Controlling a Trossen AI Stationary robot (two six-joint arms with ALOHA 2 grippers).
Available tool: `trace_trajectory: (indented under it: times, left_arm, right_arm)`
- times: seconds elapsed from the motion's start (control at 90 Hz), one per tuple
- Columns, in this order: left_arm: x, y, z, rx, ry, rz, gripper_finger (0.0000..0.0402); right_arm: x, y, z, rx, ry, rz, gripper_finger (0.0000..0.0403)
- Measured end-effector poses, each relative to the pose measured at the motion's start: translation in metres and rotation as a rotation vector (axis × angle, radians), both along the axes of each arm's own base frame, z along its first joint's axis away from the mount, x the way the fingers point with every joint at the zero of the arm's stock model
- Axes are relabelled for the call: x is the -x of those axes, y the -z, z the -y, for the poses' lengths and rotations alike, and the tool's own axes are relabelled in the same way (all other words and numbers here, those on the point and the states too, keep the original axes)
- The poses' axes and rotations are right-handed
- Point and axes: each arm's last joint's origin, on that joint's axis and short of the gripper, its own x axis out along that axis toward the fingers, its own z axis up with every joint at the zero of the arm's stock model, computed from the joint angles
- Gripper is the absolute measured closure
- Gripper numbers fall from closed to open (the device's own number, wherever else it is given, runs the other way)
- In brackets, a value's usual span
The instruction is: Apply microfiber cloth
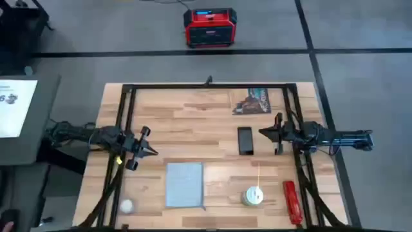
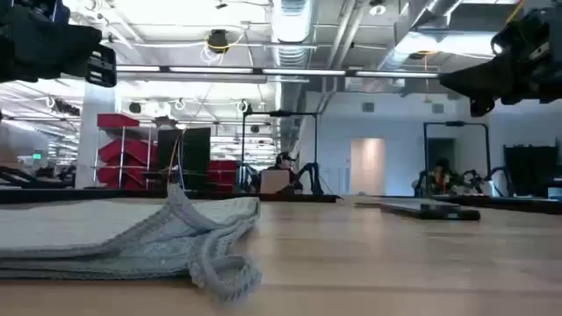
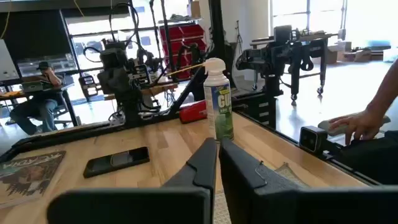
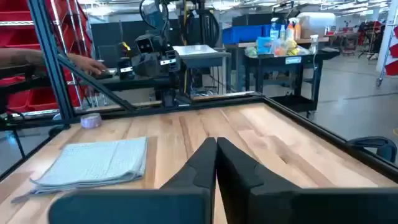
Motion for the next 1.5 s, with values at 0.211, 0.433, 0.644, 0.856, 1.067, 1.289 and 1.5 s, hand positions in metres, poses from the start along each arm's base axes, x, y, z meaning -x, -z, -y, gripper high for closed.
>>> trace_trajectory:
  times: [0.211,0.433,0.644,0.856,1.067,1.289,1.5]
  left_arm:
    - [0.000,0.000,0.000,0.000,0.000,0.000,0.0402]
    - [0.000,0.000,0.000,0.000,0.000,0.000,0.0402]
    - [0.000,0.000,0.000,0.000,0.000,0.000,0.0402]
    - [0.000,0.000,0.000,0.000,0.000,0.001,0.0402]
    - [0.000,0.000,0.000,0.000,0.000,0.000,0.0402]
    - [0.000,-0.002,0.000,-0.018,-0.017,0.026,0.0402]
    - [0.001,-0.011,-0.001,0.121,-0.022,0.085,0.0402]
  right_arm:
    - [0.000,0.000,0.000,0.000,0.000,0.000,0.0403]
    - [0.000,0.000,0.000,0.000,0.000,0.000,0.0403]
    - [0.000,0.000,0.000,0.000,0.000,0.000,0.0403]
    - [0.000,0.000,0.000,0.000,0.000,0.000,0.0403]
    - [0.000,0.000,0.000,0.000,0.000,0.000,0.0403]
    - [0.000,0.000,0.000,0.000,0.000,0.000,0.0403]
    - [0.000,0.000,0.000,0.000,0.000,0.000,0.0403]
